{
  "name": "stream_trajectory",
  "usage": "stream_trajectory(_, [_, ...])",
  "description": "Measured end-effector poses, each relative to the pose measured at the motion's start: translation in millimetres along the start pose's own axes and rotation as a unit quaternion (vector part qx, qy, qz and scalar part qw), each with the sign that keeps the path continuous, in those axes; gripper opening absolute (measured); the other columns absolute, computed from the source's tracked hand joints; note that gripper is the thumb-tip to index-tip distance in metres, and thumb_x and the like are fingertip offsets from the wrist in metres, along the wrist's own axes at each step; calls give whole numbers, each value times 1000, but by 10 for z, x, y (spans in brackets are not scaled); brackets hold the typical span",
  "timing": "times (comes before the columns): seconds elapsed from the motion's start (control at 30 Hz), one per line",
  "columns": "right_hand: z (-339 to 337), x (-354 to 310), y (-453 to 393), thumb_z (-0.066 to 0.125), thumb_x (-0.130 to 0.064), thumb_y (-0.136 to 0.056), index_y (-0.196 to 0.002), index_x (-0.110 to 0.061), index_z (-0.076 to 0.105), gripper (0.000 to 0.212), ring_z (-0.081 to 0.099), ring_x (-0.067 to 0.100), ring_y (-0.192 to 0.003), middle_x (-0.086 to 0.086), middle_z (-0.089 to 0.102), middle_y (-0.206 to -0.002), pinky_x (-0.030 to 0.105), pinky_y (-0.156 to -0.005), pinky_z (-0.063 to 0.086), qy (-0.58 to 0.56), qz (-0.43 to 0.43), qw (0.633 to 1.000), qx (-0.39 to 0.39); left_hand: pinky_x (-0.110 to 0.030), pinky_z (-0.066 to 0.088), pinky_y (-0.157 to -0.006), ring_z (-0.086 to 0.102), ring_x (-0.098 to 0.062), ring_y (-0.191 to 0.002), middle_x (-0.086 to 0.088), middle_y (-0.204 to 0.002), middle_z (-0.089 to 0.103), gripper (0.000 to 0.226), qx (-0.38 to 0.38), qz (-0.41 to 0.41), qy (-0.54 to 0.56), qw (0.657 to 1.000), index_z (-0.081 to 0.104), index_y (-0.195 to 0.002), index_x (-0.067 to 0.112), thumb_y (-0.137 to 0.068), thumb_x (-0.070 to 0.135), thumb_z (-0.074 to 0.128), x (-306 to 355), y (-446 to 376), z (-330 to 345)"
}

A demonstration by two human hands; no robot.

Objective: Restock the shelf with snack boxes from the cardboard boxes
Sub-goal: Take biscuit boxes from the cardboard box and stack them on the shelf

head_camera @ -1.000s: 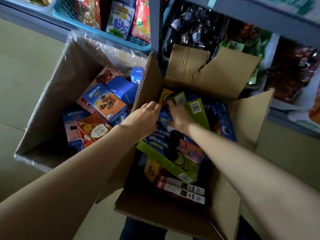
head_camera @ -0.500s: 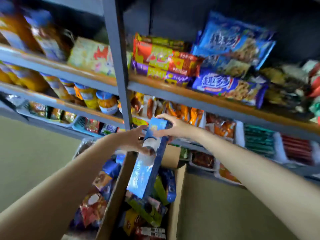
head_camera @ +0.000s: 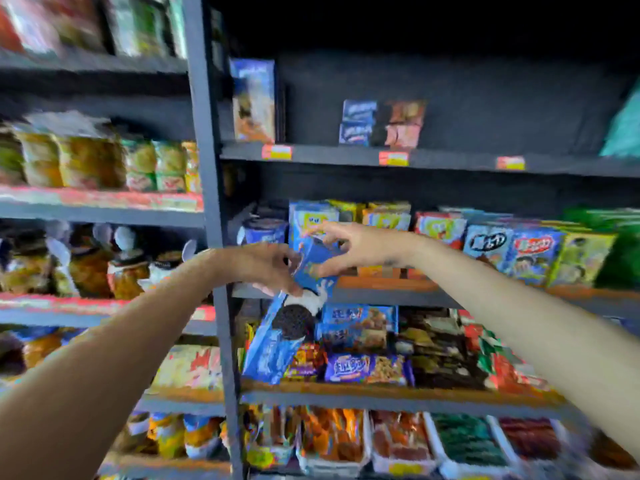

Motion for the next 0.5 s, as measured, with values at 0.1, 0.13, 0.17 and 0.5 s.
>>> stream_trajectory(0.1, [-480,-265,135,61,-23,-89,-128,-24,44,43,58,-6,-75,-8,52,-107,16,-69,51,-81,-7,992,92,-15,35,-50,45,-1,-48,3,-67,48,41,152,114,-79,979,43,-77,23,-68,18,82,584,-37,-399])
stream_trajectory(0.13, [-617,-320,157,61,-30,-89,-125,-25,45,39,61,-3,-68,-7,55,-102,22,-64,55,-127,1,983,129,-19,34,-53,42,-4,-52,5,-66,46,47,212,148,-116,959,41,-78,22,-61,30,84,752,-49,-508])
stream_trajectory(0.17, [-744,-359,169,62,-35,-88,-123,-24,47,40,64,3,-69,-6,57,-104,28,-64,58,-156,8,974,165,-25,33,-57,41,-12,-58,6,-66,43,54,268,176,-163,933,39,-80,20,-55,43,81,902,-70,-598])
stream_trajectory(0.5, [-1844,-219,281,63,-4,-85,-98,-20,55,22,62,17,-80,-3,60,-88,34,-70,57,-270,-171,905,281,-23,47,-86,61,-9,-93,6,-106,63,77,189,97,-108,971,55,-111,24,-47,55,84,1354,-311,-1212])
Point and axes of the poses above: each hand's wrist, its own y-axis away from the middle knuckle, its own z-axis out of the palm, x = y × z, the point moved 4 cm from there along -y, towards the middle knuckle
